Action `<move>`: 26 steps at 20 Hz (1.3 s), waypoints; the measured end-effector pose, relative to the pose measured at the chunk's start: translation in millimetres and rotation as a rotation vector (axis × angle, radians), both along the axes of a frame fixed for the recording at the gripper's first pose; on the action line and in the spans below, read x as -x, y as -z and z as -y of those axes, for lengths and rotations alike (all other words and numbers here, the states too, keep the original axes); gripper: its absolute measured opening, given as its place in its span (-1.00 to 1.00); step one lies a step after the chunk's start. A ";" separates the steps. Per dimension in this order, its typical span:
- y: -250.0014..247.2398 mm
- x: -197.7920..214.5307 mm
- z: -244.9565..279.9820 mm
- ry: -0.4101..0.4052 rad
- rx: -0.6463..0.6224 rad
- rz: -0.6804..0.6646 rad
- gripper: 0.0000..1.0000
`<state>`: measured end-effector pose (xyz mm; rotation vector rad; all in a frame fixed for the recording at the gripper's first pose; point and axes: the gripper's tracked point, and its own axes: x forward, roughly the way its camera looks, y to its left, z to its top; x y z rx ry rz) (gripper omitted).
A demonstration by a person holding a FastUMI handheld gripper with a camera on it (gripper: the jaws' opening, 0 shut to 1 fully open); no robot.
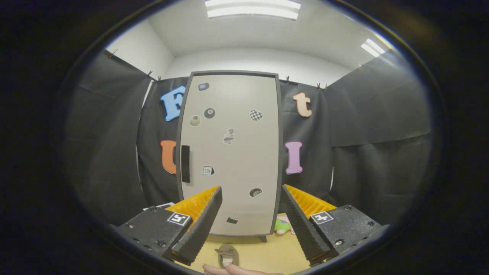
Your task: Open the shoe cabinet door, grab the shoes and put them into the shoe cabinet, then close the shoe cabinet door.
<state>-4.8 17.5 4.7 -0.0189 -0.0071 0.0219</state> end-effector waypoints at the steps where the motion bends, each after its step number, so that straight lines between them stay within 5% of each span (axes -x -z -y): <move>1: 0.9 -1.4 -0.8 0.001 -0.001 -0.003 0.98; 8: 6.3 -15.2 -20.3 -0.017 -0.003 -0.022 0.99; 13: -9.9 -39.0 -71.3 -0.126 -0.022 -0.005 0.98; 18: -9.6 -90.4 -144.3 -0.246 0.013 -0.013 0.98; 26: 8.0 -198.4 -196.2 -0.218 -0.017 -0.072 1.00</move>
